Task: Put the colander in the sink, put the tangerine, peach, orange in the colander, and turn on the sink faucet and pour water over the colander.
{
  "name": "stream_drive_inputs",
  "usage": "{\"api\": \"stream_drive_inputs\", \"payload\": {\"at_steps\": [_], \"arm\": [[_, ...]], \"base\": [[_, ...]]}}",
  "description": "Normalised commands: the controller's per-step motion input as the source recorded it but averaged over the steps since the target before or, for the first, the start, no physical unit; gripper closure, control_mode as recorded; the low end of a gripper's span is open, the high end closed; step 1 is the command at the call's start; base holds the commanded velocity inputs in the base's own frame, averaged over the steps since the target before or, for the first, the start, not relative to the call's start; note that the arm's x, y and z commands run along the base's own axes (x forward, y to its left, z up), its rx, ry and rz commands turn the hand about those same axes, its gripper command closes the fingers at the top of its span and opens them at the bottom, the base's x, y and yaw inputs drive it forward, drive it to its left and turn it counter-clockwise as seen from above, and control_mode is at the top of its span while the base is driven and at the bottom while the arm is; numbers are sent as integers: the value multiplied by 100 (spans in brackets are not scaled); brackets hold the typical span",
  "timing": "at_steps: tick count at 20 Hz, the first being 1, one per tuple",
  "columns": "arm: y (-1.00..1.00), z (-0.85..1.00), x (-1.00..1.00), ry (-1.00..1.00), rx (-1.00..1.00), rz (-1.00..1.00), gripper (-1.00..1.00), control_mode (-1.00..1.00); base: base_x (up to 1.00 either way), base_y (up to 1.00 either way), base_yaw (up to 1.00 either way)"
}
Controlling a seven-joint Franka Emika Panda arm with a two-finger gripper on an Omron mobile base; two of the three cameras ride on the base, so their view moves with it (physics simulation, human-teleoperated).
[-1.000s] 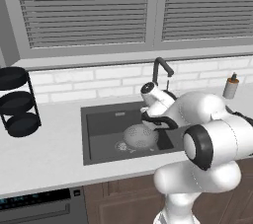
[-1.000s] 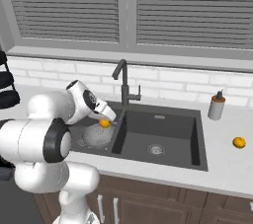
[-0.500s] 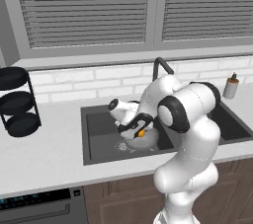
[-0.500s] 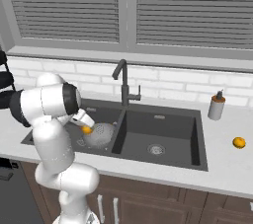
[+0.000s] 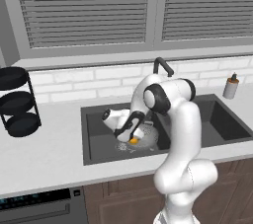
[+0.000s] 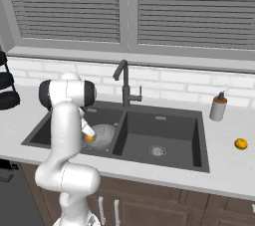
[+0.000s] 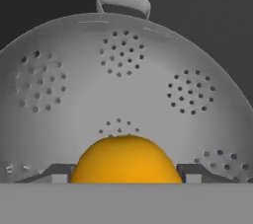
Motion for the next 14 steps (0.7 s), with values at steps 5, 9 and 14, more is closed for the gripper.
{"api": "stream_drive_inputs", "payload": {"at_steps": [5,9,14], "arm": [[-49,-43,49,-8,11,-11,100,-100],[-44,-26,30,-15,12,-9,-100,-100],[-6,8,-25,-31,8,-9,-100,-100]], "base": [[0,0,0],[0,0,0],[0,0,0]]}}
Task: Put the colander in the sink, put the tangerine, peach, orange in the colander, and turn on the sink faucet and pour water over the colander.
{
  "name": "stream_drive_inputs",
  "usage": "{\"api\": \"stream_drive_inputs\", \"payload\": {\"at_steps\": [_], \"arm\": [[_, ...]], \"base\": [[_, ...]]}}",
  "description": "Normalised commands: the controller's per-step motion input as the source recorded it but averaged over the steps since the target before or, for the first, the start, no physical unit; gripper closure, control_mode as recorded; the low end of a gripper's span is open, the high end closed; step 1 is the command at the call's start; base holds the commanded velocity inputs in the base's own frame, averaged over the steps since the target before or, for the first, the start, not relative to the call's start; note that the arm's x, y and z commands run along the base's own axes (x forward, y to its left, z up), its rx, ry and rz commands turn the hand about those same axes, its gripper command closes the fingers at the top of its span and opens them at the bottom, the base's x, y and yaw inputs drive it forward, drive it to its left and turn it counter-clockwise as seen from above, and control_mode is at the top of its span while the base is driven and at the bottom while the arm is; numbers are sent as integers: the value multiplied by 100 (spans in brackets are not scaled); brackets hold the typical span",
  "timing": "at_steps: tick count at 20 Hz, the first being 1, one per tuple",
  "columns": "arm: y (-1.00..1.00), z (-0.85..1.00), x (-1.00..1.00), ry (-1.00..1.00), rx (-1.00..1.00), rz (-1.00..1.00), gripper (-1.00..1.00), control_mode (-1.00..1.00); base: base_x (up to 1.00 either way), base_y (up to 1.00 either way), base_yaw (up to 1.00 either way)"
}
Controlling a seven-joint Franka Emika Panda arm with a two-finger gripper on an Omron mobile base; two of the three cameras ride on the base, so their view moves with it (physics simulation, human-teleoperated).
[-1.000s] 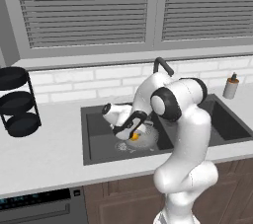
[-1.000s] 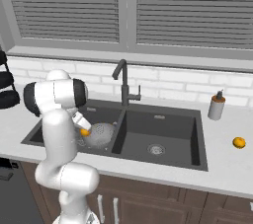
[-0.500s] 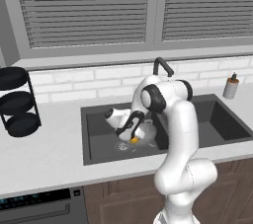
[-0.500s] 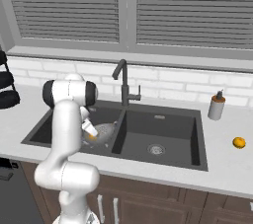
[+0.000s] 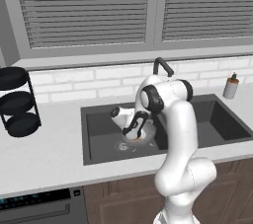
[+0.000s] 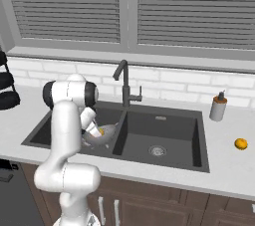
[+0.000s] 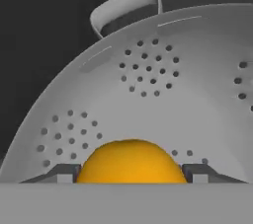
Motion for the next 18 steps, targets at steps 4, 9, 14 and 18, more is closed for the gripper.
{"api": "stream_drive_inputs", "payload": {"at_steps": [4,9,14,18], "arm": [[36,50,-56,-27,0,-20,-100,-100],[43,67,-46,-7,0,-20,-100,-100],[35,94,-42,0,0,-14,-100,-100],[13,100,-60,-3,0,-3,-100,-100]], "base": [[0,0,0],[0,0,0],[0,0,0],[0,0,0]]}}
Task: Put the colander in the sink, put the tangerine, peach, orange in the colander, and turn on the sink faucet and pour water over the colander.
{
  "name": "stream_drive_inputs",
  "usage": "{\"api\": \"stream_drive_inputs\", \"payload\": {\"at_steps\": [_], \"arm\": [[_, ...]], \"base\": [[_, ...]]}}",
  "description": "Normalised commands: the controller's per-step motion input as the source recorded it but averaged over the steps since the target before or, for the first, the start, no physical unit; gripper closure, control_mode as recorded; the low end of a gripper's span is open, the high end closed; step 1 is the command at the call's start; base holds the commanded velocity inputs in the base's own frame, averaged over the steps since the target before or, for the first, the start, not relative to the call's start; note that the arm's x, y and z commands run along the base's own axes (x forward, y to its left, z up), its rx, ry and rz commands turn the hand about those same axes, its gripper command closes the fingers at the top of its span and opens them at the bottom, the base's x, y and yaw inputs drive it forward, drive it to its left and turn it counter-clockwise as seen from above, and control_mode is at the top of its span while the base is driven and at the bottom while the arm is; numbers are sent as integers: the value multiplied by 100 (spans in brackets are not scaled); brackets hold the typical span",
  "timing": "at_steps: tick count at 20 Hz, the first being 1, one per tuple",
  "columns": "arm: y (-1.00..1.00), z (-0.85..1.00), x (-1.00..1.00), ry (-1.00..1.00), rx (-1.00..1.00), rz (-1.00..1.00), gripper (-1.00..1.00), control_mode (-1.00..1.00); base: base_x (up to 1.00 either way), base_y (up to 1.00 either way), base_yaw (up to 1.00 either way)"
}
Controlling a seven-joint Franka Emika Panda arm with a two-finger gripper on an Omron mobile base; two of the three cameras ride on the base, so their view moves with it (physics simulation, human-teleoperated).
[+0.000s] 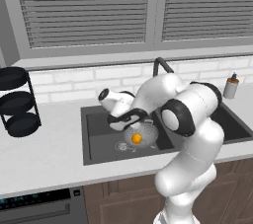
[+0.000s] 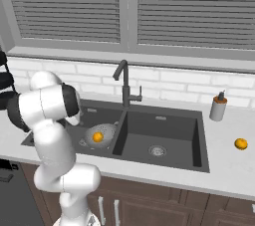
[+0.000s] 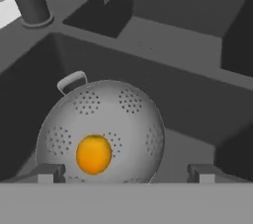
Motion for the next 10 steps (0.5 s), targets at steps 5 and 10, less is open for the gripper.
{"api": "stream_drive_inputs", "payload": {"at_steps": [5,10], "arm": [[-2,100,-87,-13,0,-2,-100,-100],[-49,84,-100,-9,12,-6,-100,-100]], "base": [[0,0,0],[0,0,0]]}}
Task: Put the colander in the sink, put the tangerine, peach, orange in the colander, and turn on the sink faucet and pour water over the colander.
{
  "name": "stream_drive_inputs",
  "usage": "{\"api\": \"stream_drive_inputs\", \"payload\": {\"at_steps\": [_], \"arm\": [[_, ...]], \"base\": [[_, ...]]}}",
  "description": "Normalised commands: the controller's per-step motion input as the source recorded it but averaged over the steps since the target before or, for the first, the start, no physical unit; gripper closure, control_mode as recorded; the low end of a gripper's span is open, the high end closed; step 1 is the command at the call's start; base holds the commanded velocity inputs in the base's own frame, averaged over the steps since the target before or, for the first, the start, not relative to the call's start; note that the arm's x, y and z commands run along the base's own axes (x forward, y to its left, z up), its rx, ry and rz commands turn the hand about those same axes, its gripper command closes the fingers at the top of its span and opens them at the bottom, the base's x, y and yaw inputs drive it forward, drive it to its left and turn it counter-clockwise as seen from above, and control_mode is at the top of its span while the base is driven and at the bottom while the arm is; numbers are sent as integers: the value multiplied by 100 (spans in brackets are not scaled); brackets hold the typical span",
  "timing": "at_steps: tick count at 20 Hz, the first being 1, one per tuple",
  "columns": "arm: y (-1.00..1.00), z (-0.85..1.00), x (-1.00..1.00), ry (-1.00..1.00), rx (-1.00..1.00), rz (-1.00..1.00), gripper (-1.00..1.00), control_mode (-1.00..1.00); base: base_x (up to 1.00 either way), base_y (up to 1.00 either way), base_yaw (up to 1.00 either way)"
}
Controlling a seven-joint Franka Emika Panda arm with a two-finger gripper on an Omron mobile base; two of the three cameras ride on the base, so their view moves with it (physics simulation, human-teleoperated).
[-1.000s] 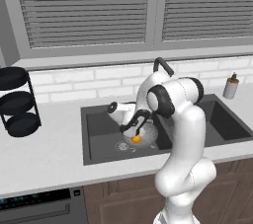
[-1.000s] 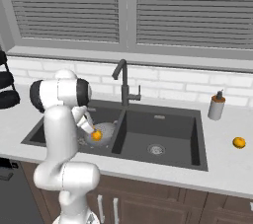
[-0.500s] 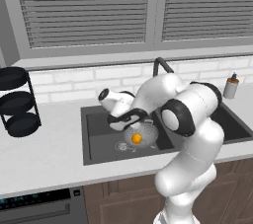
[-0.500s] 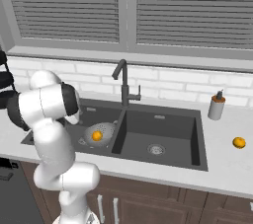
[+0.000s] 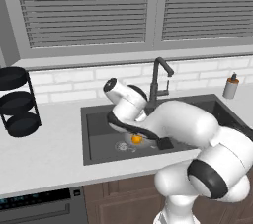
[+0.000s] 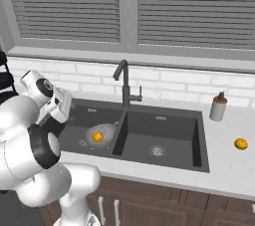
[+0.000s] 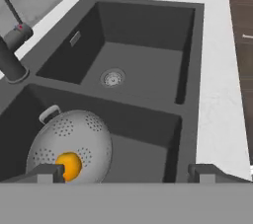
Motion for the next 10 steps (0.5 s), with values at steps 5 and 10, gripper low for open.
{"api": "stream_drive_inputs", "payload": {"at_steps": [5,10], "arm": [[-75,98,-100,2,17,-4,-100,-100],[-85,91,-100,0,12,0,-100,-100]], "base": [[0,0,0],[0,0,0]]}}
